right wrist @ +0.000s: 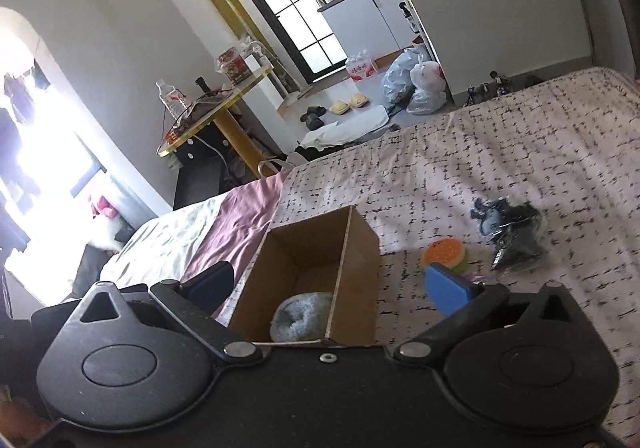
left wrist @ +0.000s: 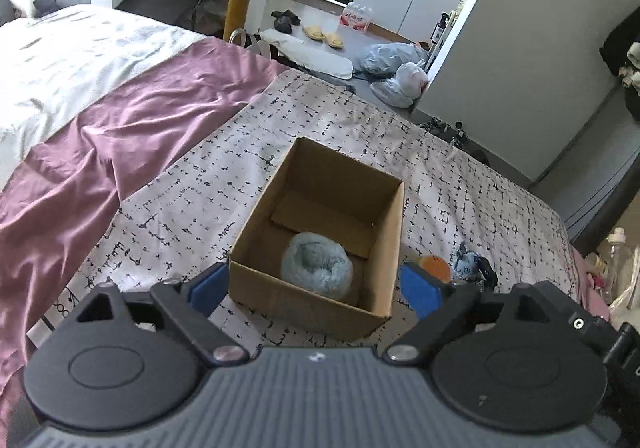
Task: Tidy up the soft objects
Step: 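Open the left tool to drop the plush into the box, then grasp the blue tissue pack with the left tool while the right tool grasps the white bag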
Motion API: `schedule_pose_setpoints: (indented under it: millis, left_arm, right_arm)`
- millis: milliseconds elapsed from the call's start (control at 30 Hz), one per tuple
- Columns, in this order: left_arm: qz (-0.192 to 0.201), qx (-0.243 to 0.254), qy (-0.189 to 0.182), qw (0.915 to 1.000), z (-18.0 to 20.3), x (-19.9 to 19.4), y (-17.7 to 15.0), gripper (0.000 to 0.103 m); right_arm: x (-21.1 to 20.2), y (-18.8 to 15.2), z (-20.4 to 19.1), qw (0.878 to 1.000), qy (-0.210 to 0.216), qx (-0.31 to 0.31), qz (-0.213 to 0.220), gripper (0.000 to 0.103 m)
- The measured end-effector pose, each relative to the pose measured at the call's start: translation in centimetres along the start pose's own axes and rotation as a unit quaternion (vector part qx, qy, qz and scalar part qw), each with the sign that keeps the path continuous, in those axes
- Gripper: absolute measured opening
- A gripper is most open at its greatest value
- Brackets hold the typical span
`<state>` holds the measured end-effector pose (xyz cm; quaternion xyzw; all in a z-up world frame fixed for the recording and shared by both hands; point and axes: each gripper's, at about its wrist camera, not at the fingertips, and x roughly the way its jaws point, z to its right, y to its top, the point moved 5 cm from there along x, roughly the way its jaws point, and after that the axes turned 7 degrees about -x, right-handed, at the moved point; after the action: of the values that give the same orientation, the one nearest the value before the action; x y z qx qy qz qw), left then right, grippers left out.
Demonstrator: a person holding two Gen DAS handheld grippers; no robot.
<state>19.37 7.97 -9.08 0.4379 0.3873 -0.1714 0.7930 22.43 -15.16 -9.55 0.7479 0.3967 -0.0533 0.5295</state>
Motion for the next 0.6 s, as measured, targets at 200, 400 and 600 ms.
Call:
schedule_pose_setpoints:
  millis: [200,400,600]
  left_arm:
    - [0.011,0.020,-0.009,0.9997,1.8,-0.8,-1.4,0.103]
    - [0.009,0.046,-0.017,0.9988,3.9,-1.4,-3.0,0.103]
    - [0.005,0.056,-0.032,0.9979,5.8,-1.7,-4.3,0.103]
  right_arm:
    - [-1.7,0.0,1.9,1.000,-0.012,-0.012,-0.015,0.103]
    - [-3.7,0.3,3.9,0.999,-0.023,-0.025,-0.016,0.103]
    - [-4.5,0.1,5.3,0.998,-0.035,-0.042,-0.021,0.103]
